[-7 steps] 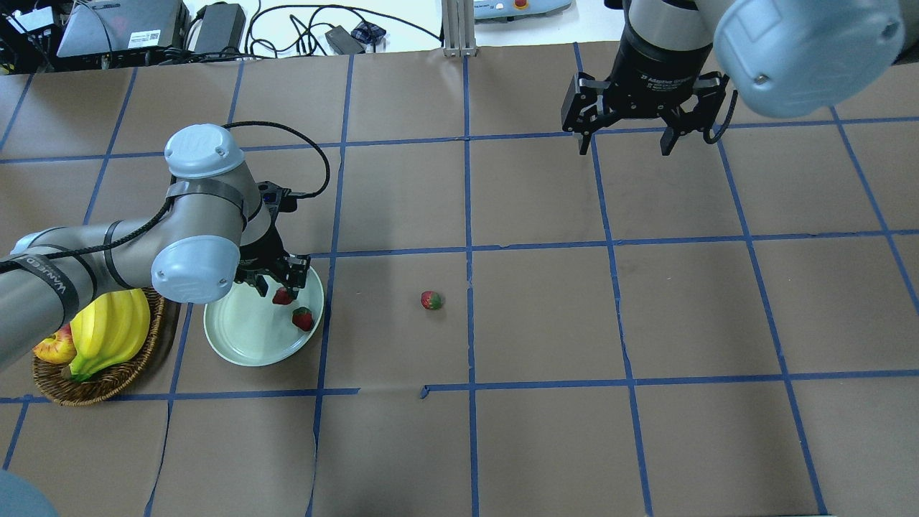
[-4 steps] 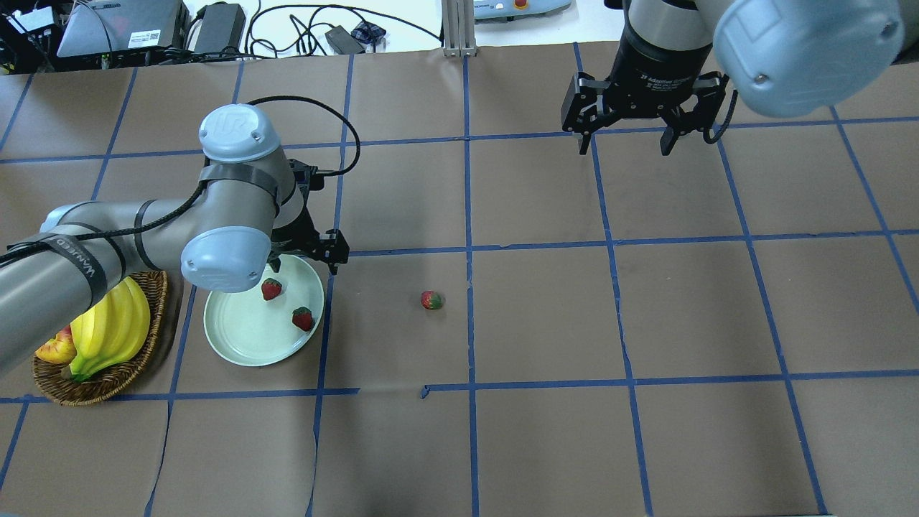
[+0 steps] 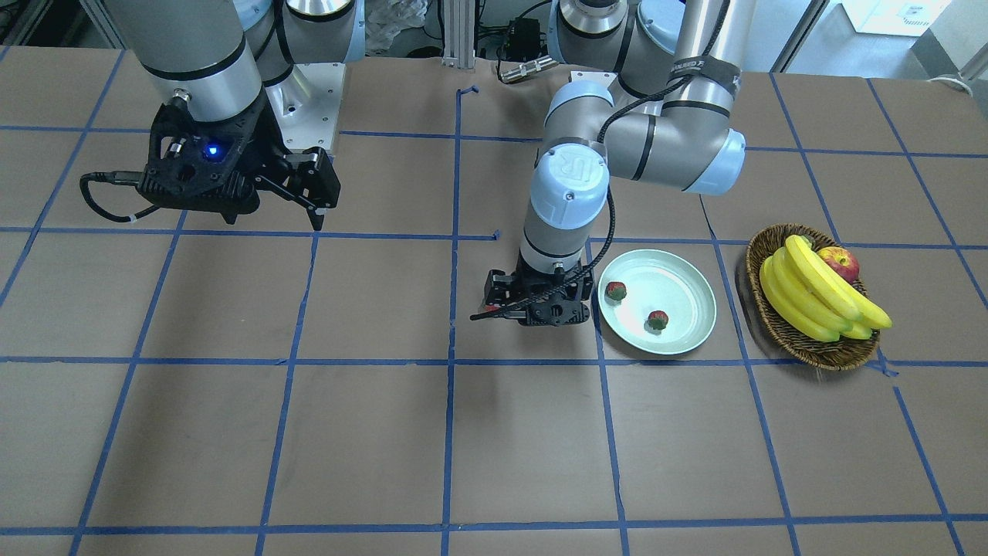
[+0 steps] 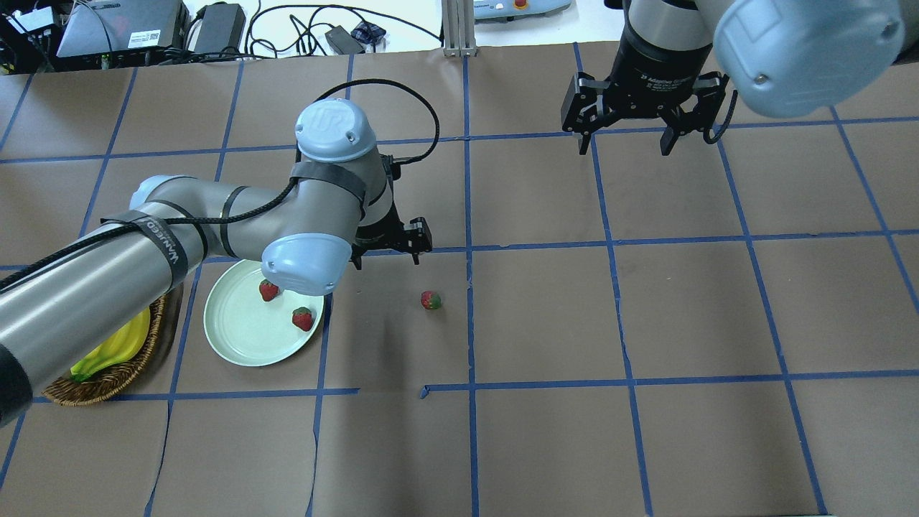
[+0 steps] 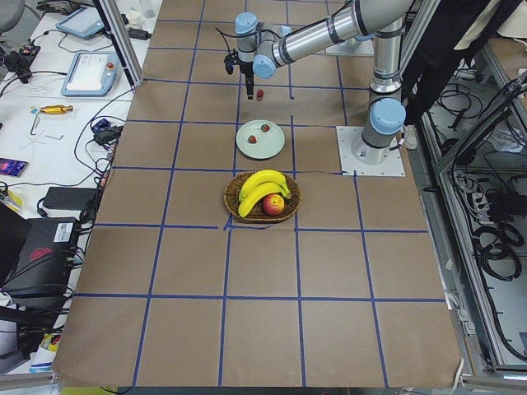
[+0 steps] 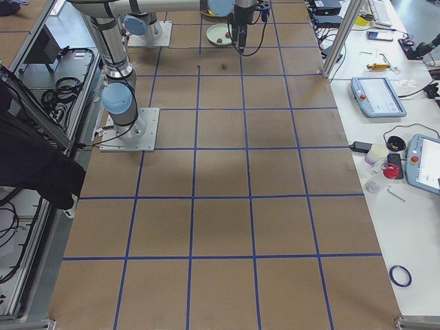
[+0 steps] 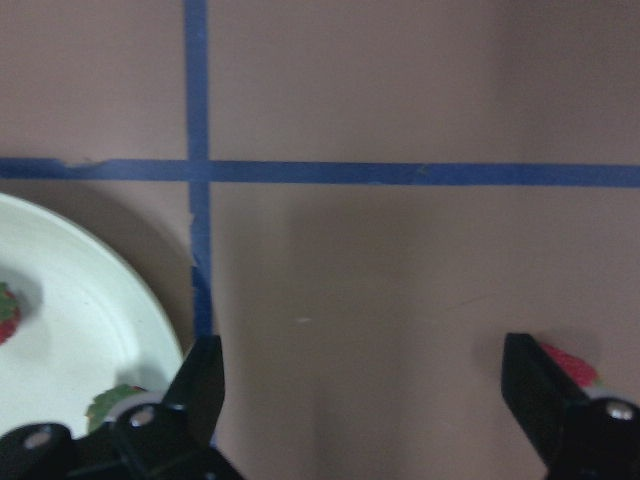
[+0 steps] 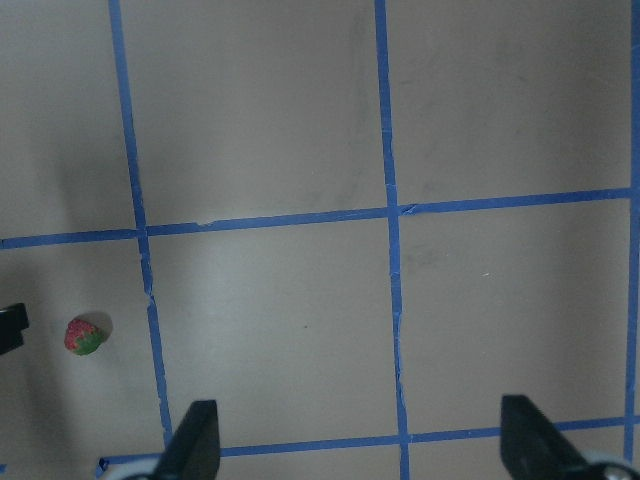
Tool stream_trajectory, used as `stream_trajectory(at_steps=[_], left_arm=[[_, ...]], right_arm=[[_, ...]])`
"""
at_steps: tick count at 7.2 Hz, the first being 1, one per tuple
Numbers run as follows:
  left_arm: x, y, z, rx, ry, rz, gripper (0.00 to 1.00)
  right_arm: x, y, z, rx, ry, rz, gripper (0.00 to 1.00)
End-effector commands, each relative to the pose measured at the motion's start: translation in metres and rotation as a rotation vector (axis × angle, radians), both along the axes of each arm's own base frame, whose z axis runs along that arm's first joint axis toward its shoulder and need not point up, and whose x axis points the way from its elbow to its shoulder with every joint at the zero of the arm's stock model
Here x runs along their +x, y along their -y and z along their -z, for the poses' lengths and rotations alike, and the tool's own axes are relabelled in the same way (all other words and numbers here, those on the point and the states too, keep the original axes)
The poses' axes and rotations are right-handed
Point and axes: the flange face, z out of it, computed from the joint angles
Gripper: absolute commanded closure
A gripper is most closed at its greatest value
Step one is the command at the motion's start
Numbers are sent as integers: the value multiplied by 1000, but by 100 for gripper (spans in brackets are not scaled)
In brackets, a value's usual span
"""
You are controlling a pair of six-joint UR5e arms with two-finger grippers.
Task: Collect all strawberries into plate
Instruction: 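Move the left gripper to the last strawberry and grasp it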
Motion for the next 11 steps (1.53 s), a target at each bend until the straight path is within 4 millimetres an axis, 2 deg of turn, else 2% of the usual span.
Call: stream_trajectory(at_steps=[1,3,5,6,8,9,10,11], left_arm=[[-30,-13,27,44,6,-65,6],[-36,-18,57,97,28,-99,13],[-41,-18,67,97,29,-91,21],[-43,-19,67,97,29,-90,43],[-44,-21,67,100,29,-70,72],[-45,-20,66,97,27,-65,90],[-45,-19,60,85,23,-44,99],[-42,-17,44,57,19,-5,99]], right_arm=[[0,0,0,0,1,0,0],[0,0,0,2,0,0,0],[0,0,0,2,0,0,0],[0,0,0,1,-1,0,0],[0,0,0,0,1,0,0],[0,0,0,0,1,0,0],[0,0,0,0,-1,0,0],[0,0,0,0,-1,0,0]])
